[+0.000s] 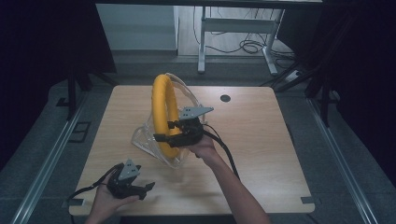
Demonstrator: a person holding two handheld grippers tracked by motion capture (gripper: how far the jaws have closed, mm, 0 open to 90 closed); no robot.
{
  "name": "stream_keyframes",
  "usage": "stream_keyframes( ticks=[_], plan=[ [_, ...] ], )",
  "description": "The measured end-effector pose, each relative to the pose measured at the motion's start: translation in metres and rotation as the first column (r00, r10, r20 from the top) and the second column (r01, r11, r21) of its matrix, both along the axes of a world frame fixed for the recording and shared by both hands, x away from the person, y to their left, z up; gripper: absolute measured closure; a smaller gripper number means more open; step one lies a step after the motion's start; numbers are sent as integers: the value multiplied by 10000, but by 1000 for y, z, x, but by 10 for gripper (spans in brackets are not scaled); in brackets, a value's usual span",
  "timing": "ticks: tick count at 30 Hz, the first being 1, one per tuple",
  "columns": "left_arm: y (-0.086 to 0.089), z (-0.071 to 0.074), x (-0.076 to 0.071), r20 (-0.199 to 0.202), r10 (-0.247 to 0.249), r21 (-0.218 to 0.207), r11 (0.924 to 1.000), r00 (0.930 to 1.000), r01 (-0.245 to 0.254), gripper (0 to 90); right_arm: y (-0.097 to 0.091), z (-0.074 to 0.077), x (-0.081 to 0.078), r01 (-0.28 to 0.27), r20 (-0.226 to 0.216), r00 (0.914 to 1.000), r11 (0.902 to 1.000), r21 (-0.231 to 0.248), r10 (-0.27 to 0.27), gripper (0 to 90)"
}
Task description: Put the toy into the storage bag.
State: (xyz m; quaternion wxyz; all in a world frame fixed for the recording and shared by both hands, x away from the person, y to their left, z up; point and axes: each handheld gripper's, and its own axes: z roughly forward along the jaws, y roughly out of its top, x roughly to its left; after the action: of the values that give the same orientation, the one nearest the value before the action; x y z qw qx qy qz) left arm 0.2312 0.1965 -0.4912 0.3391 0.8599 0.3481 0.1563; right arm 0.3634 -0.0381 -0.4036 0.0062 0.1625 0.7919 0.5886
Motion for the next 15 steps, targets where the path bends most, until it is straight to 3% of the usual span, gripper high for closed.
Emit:
stream_keyframes(
  ticks=[15],
  plan=[
    [0, 0, 0, 31, 11, 8, 10000, 10000, -11, 199, -16, 4, -11, 574, 396, 9975, 9981, 226, -582, 303]
  ],
)
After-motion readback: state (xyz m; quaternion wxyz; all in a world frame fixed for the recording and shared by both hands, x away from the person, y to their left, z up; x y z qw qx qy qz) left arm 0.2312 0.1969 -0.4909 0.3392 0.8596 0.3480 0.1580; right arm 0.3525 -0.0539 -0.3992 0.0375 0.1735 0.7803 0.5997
